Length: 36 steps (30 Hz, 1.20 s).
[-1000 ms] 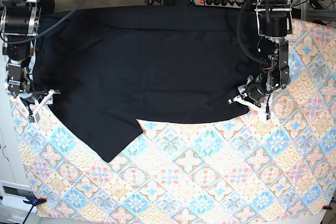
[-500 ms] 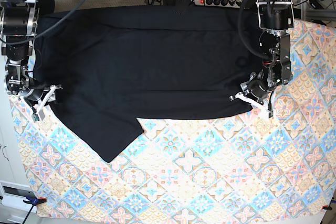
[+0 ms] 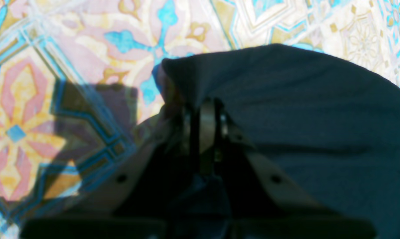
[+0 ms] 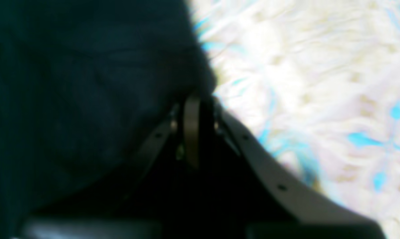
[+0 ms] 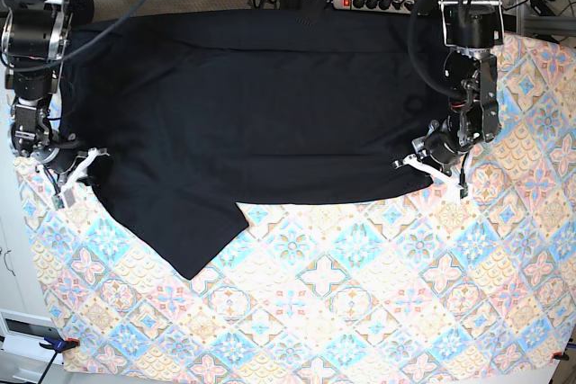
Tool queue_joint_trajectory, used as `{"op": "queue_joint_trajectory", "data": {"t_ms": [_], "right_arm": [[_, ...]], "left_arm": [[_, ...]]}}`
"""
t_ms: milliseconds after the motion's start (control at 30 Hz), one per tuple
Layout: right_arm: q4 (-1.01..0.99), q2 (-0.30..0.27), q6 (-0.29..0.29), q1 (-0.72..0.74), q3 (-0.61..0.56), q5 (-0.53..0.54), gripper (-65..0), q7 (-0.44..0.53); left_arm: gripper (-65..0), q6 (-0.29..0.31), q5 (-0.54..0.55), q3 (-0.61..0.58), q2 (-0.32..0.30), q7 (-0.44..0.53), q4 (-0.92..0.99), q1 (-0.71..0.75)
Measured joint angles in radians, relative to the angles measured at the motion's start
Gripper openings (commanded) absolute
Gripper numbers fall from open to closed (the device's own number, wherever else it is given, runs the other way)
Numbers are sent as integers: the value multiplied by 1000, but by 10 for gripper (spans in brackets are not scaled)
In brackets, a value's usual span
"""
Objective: Fold the T-shirt properly
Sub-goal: 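Lift the grasped edges and fold them over toward the shoulders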
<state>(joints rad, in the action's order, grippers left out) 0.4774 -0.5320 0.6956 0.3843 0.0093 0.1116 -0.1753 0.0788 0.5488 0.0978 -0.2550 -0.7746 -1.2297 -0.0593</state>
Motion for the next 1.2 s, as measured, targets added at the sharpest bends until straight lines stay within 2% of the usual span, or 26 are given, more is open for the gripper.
{"op": "queue_joint_trajectory", "data": {"t_ms": [200, 367, 533, 733, 933, 1200], "right_arm": [[52, -3, 0, -13, 11, -3, -623, -15], [231, -8, 0, -128, 27, 3, -648, -74], [439, -5, 11, -312, 199, 0, -648, -144], [605, -3, 27, -438, 355, 16, -648, -196], [737, 3, 32, -591, 426, 15, -648, -211], [855, 0, 26, -747, 490, 187, -648, -205]], "left_arm": [[-650, -4, -4, 0, 0, -3, -148, 63], [-650, 0, 1, 17, -8, -7, -309, 155], [-650, 0, 1, 72, -23, -14, -423, 274], [-650, 11, 8, 111, -22, -16, -537, 382], [-650, 16, 11, 119, -33, -18, -604, 473], [-650, 17, 5, 119, -53, -16, -602, 527]]}}
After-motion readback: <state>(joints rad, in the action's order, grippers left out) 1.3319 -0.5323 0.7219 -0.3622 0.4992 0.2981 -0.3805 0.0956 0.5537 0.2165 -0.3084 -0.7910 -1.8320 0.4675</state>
